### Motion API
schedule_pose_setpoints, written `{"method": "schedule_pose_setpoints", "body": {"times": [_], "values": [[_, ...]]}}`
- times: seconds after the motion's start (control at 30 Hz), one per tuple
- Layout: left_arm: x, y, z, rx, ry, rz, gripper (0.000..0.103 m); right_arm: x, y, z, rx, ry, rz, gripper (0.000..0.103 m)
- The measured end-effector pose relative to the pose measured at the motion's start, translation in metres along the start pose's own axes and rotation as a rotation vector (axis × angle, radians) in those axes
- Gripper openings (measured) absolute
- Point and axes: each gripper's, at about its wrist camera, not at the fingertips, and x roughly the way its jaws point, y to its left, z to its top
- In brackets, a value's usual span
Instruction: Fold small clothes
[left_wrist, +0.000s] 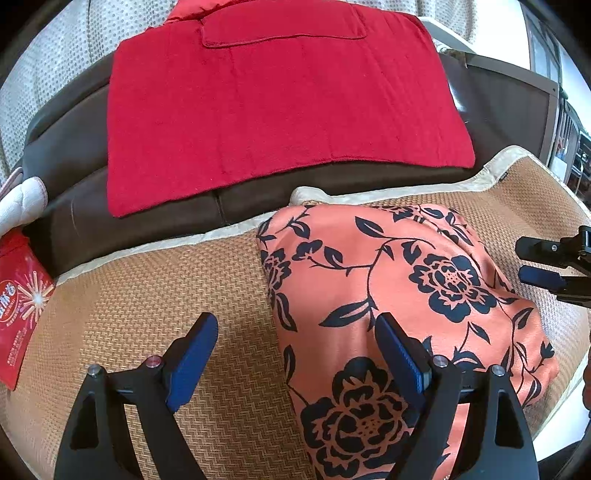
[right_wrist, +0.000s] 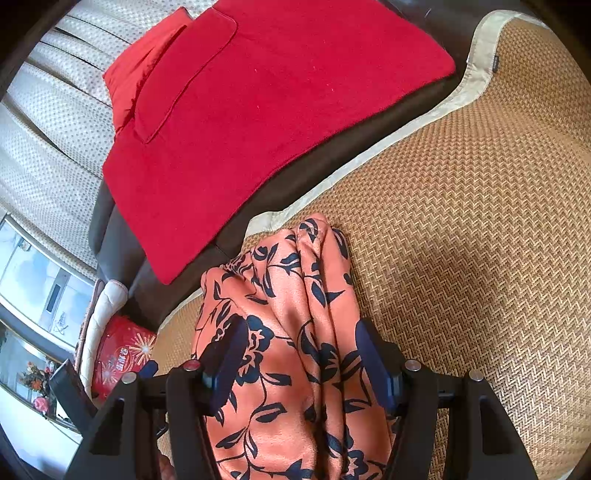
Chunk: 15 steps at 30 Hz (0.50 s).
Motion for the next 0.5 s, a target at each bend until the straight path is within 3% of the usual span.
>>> {"method": "schedule_pose_setpoints", "body": {"times": [0.13, 0.3, 0.4, 0.5], "values": [[0.013, 0.005, 0.0, -0.035, 0.063, -0.077, 0.087, 0.003, -0.005, 0.001, 0.007, 0.003, 0.003, 0.065], [0.038, 0.026, -0.004, -0.189, 0.19, -0.278, 0.087, 0.012, -0.012, 0.001, 0.038, 0.037, 0.015, 0.065], [0.043, 0.035, -0.006, -0.232, 0.204, -0.315, 0.087, 0.019, -0.017, 0.001, 0.047, 0.052, -0.004, 0.065], [0.044, 0.032, -0.007, -0.214, 0.204, -0.334, 0.087, 0.025, -0.022, 0.0, 0.064, 0.068, -0.009, 0.066]]}}
